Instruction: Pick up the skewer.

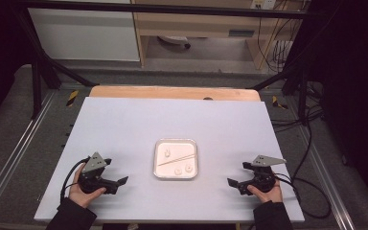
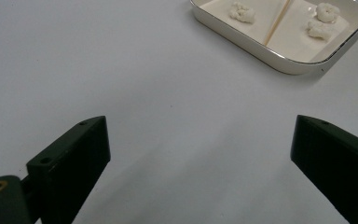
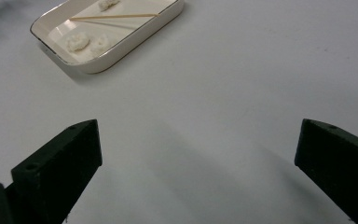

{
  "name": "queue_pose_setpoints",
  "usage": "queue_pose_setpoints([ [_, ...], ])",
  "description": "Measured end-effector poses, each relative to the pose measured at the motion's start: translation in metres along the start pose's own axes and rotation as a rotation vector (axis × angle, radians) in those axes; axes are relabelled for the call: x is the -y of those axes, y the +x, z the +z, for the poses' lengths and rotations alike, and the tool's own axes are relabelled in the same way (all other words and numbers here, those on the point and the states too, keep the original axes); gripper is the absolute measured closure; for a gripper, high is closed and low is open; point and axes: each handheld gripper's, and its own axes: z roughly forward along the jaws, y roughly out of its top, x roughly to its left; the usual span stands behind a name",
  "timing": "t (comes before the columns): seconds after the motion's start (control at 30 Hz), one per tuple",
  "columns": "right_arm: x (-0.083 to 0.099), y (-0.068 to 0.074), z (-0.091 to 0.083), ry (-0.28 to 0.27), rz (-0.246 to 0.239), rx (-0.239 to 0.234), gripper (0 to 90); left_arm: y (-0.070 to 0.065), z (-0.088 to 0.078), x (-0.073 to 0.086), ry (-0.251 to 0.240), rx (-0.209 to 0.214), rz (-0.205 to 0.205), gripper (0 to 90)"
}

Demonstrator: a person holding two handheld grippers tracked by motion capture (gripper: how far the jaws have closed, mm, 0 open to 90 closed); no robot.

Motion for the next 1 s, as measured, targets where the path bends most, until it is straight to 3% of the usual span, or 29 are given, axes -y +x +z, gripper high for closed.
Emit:
queue_pose_setpoints([
  [1.0, 0.000, 0.000, 0.001, 0.013, 0.002, 0.000, 0.9, -0.011, 0.009, -0.012, 0.025, 0.011, 0.044, 4.9],
])
